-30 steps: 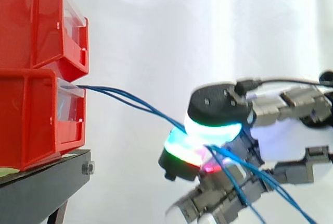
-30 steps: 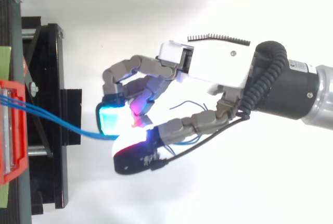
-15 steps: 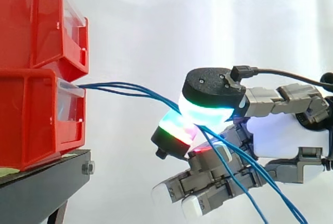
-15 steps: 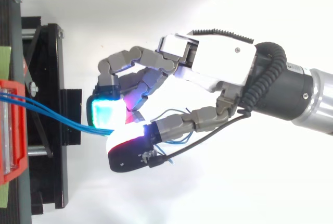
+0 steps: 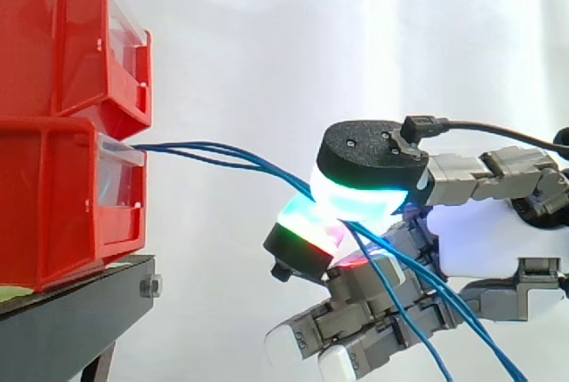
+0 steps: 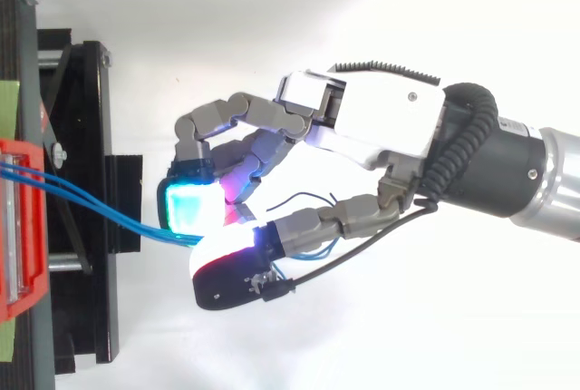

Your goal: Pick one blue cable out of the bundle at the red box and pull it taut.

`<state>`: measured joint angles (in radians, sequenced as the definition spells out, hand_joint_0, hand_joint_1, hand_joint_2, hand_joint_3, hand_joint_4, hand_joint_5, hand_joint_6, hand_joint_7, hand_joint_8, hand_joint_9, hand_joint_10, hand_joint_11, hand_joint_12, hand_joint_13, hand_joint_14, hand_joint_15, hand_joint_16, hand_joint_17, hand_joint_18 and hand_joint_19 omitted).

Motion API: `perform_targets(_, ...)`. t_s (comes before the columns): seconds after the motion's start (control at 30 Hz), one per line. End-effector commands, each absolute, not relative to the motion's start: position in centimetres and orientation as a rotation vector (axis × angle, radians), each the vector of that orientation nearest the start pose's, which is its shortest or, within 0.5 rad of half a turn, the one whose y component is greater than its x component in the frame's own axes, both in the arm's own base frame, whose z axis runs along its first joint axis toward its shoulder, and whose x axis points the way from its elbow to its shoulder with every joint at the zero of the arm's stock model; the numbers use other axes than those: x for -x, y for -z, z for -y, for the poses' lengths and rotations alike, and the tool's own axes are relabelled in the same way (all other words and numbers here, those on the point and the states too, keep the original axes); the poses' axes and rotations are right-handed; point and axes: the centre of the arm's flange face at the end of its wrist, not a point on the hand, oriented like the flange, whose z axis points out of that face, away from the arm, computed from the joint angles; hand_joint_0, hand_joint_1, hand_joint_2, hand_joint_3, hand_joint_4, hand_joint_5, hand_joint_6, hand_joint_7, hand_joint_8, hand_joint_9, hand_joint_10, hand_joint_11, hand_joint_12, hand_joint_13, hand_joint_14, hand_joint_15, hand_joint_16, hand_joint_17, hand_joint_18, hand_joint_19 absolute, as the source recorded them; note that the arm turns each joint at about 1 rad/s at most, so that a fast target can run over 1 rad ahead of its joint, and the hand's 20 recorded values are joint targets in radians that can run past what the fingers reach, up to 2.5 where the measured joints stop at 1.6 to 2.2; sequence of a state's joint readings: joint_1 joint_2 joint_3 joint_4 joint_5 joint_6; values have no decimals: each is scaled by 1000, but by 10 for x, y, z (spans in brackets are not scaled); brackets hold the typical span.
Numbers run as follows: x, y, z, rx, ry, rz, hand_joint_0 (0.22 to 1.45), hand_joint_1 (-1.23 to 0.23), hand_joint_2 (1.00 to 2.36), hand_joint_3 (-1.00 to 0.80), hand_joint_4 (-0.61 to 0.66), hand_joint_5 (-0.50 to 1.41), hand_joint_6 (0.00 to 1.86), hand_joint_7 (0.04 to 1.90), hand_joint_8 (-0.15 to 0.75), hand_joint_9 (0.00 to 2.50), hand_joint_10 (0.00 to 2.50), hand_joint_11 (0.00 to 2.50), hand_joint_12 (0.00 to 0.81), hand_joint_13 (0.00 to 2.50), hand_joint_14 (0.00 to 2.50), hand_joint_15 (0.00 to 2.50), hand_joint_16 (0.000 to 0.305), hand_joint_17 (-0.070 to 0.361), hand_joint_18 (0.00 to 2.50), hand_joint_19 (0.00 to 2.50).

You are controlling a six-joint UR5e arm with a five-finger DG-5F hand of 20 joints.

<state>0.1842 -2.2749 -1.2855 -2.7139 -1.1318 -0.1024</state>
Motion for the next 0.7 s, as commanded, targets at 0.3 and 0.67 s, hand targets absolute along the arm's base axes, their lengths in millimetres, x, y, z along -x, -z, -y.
perform_targets(0.3, -744, -228, 39, -1260, -959, -1064, 582, -863, 1027, -48, -33, -135, 859, 1399, 333, 1187, 16, 1336, 451, 807, 8, 272, 60, 134, 758, 258)
perform_targets(0.67, -744, -228, 39, -1259, -961, -1061, 533, -692, 1020, -19, 35, -63, 709, 1188, 352, 1274, 15, 1052, 498, 864, 6, 256, 70, 158, 823, 250)
